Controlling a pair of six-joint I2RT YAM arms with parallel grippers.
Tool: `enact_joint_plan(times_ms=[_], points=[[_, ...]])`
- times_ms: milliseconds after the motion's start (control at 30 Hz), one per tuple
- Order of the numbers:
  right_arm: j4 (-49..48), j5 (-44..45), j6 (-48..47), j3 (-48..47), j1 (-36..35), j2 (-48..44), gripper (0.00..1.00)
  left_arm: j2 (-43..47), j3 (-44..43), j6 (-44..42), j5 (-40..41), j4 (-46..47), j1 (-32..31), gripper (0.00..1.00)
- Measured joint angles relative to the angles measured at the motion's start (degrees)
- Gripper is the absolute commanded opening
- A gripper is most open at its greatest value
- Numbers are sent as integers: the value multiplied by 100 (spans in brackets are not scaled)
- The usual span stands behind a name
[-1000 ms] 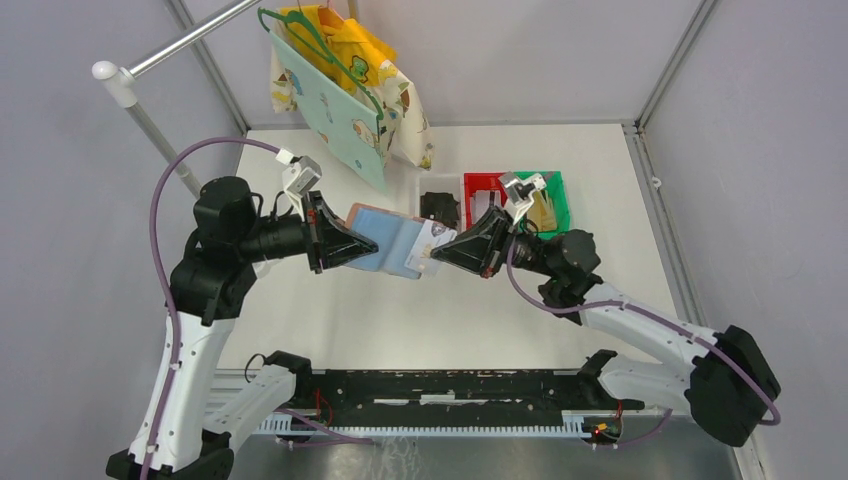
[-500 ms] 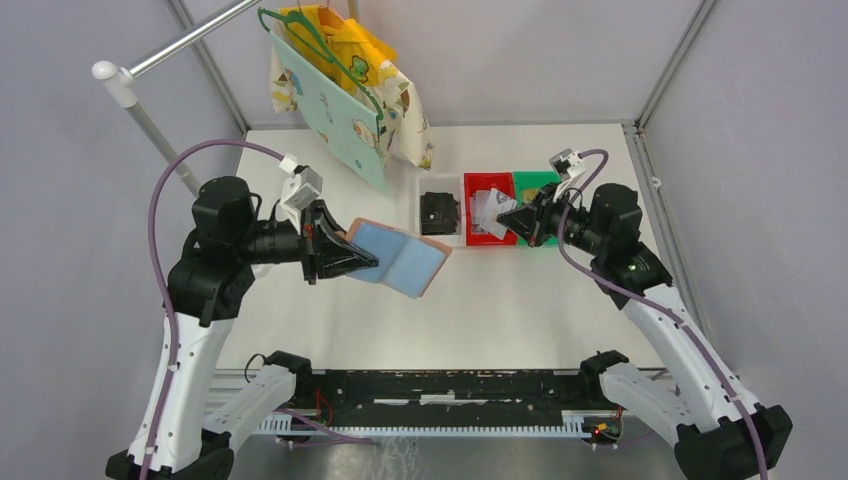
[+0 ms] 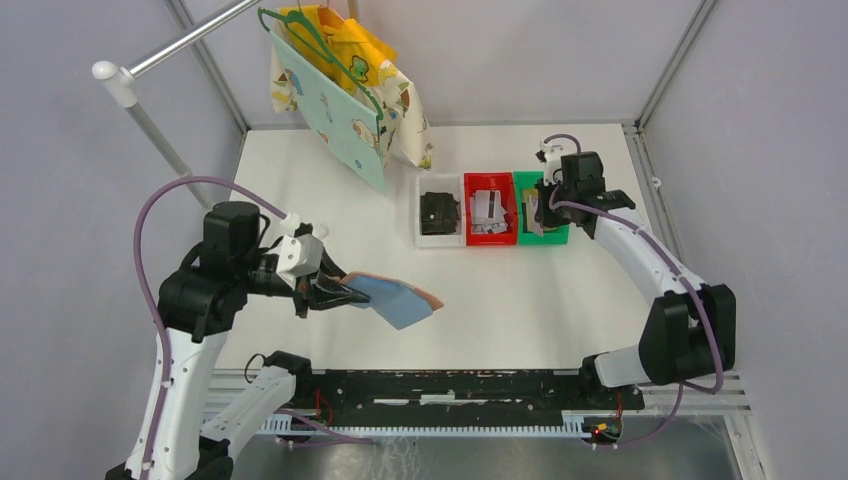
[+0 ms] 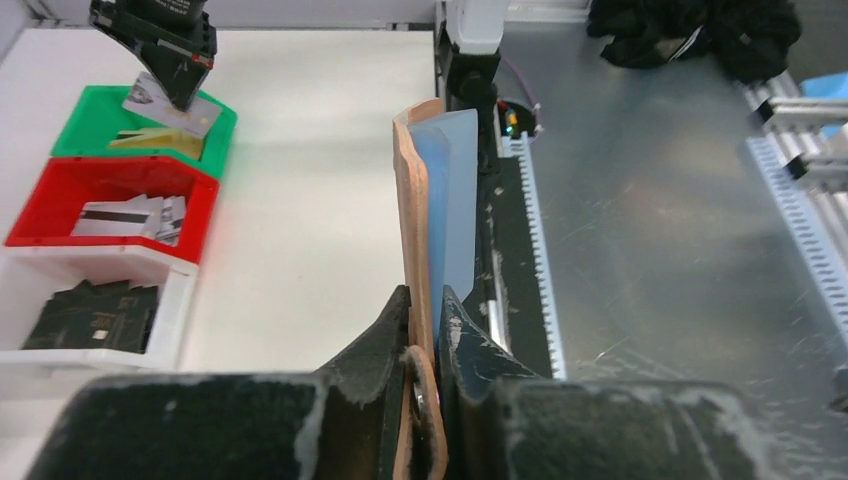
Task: Take the credit cards out of the card holder
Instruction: Place the credit card in the storage box.
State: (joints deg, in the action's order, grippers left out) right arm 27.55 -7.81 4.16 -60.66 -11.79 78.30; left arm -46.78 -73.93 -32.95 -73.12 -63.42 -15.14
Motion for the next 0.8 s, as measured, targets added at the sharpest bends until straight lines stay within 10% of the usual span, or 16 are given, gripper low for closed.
enact_joint_plan(times_ms=[800], points=[[-485, -1617, 332, -1272, -79, 1663, 0, 81, 498, -3685, 835, -1906, 0, 2]])
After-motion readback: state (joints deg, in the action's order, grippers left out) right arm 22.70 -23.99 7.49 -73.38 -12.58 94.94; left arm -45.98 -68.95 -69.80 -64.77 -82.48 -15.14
